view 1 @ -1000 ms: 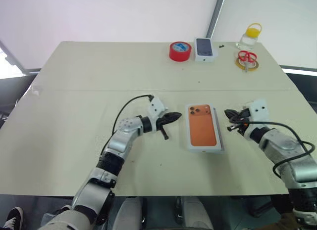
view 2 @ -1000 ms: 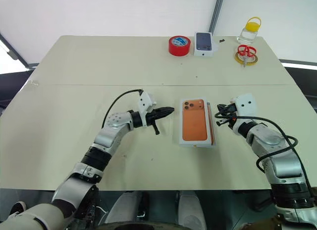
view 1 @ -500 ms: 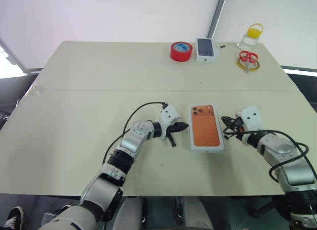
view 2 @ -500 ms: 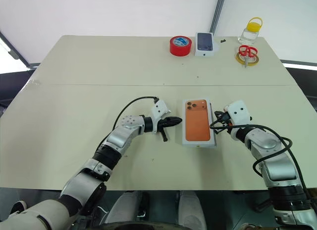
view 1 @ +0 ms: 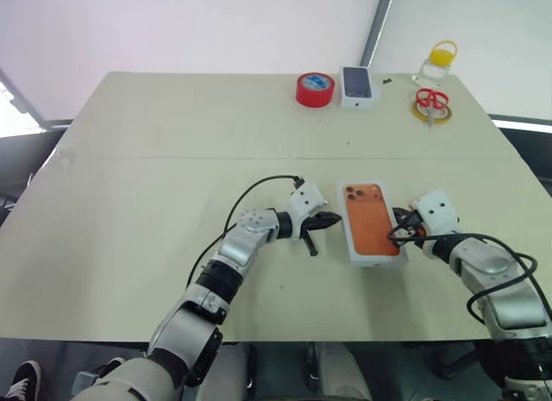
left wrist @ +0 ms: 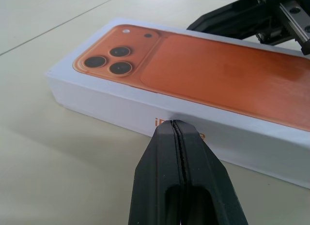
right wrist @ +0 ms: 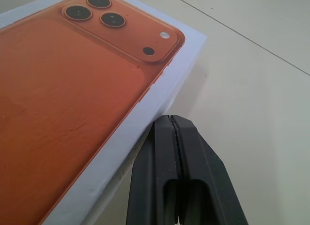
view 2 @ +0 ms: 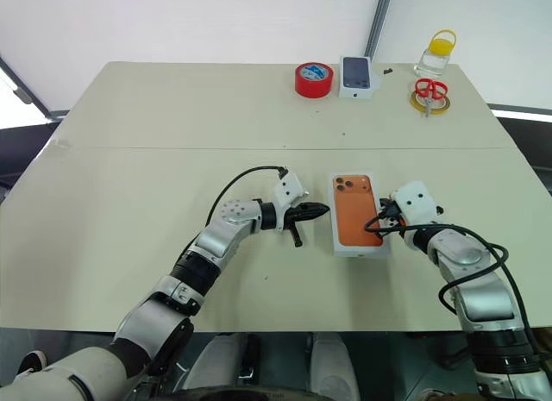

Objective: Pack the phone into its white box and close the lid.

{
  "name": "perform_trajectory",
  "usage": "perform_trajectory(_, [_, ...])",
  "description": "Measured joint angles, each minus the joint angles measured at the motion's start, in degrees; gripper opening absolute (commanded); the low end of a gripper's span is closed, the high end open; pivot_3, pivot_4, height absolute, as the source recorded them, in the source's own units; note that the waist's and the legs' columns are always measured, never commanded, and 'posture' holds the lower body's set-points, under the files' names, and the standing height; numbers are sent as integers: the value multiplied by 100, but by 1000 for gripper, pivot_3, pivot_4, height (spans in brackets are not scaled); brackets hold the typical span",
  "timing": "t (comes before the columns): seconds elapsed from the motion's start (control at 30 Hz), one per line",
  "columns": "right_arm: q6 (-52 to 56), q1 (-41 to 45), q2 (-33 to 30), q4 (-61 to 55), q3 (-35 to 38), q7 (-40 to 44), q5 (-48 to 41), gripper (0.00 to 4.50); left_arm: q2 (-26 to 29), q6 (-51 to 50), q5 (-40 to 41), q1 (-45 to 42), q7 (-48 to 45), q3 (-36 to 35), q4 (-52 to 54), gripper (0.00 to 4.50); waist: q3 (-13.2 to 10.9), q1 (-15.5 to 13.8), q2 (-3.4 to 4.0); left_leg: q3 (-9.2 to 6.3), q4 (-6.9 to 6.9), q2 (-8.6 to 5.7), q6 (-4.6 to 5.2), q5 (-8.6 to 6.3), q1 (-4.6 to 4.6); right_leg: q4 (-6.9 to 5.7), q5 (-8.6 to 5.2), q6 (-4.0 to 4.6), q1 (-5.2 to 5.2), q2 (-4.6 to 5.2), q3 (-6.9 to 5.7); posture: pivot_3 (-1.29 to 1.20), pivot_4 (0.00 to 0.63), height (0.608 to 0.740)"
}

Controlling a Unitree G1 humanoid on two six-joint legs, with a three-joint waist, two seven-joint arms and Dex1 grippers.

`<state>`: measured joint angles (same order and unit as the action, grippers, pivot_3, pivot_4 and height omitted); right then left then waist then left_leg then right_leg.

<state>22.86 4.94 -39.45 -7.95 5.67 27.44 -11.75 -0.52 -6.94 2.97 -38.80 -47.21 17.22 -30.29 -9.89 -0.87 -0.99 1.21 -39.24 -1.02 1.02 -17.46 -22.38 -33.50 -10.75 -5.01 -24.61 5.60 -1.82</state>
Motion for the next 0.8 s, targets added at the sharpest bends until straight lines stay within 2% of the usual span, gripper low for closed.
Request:
perform_trajectory(0.37, [-77, 6, 12, 10, 18, 159, 194, 20, 19, 58, 11, -46, 84, -118, -15, 0, 0, 11, 0, 0, 0, 0, 0, 0, 1, -1, 2, -3, 0, 0, 0, 0, 150, 740])
perform_trajectory(0.6, [-75, 380, 38, 99, 856, 638, -649, 20, -305, 277, 289, -871, 240, -656, -429, 0, -1, -27, 0, -2, -3, -3, 0, 0, 2, 3, 13, -19, 7, -1, -2, 0, 150, 740])
perform_trajectory(0.67, [-69, 257, 30, -7, 758, 911, -754, 20, -460, 417, 225, -1076, 275, -611, -780, 0, -1, -26, 0, 0, -1, -5, 5, -3, 2, 8, 14, -22, 7, -1, -2, 0, 150, 740])
perform_trajectory(0.8, [-89, -199, -87, -302, 147, 1168, -467, 20, -481, 632, -403, -1200, 367, -58, -1725, 0, 1, 17, 4, 6, -1, -13, 11, -6, 2, 8, 15, -24, 6, -1, 1, 0, 150, 740])
